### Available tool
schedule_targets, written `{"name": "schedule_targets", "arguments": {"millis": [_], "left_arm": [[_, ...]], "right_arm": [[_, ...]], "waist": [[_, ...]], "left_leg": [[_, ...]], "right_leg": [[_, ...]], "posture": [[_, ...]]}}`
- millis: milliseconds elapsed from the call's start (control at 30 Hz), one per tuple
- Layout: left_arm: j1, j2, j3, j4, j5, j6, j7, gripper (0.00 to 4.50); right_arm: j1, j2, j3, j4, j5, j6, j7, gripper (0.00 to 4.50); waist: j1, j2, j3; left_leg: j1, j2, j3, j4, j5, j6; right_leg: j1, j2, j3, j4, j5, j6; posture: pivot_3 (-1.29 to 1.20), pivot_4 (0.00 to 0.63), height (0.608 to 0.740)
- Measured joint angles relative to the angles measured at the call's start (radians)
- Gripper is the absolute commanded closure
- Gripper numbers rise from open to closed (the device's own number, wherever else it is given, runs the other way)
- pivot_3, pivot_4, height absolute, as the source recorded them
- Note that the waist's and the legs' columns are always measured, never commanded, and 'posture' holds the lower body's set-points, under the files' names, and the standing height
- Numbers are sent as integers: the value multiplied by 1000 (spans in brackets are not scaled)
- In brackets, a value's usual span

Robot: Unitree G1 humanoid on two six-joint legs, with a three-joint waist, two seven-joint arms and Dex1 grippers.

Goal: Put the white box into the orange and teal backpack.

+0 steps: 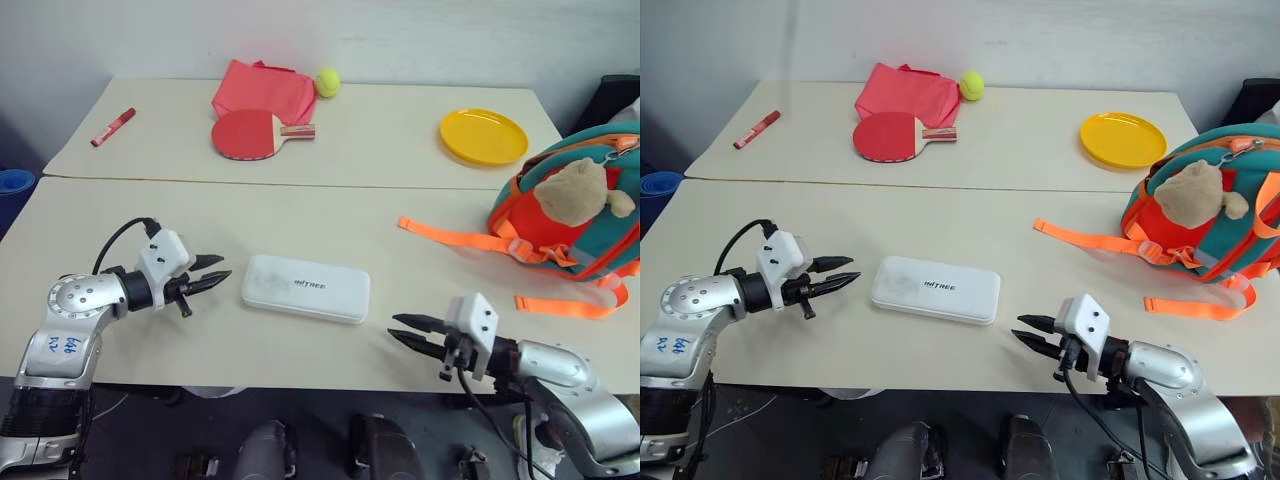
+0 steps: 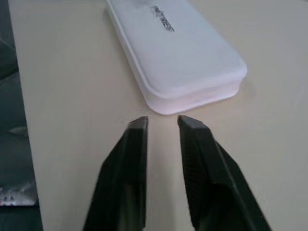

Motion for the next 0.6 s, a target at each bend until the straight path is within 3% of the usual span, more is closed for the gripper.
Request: {"name": "schedule_targets", "arguments": {"millis": [67, 333, 600], "left_arm": [[-18, -31, -31, 13, 15, 7, 13, 4459], [-36, -63, -92, 35, 21, 34, 7, 4459], [43, -54, -84, -88, -45, 113, -70, 4459]], "right_arm": [[-69, 22, 34, 61, -56, -7, -28, 4500], [-179, 86, 114, 142, -136, -8, -61, 4500], [-199, 53, 69, 172, -145, -7, -35, 4500]], "waist": [[2, 0, 0], [3, -1, 0], [2, -1, 0]], "left_leg": [[0, 0, 0, 2, 0, 1], [-1, 0, 0, 2, 1, 1], [-1, 0, 0, 3, 1, 1]], "right_leg": [[0, 0, 0, 1, 0, 0], [0, 0, 0, 2, 0, 0], [0, 0, 0, 2, 0, 0]], "posture": [[0, 150, 740], [0, 150, 740], [0, 150, 740]]}}
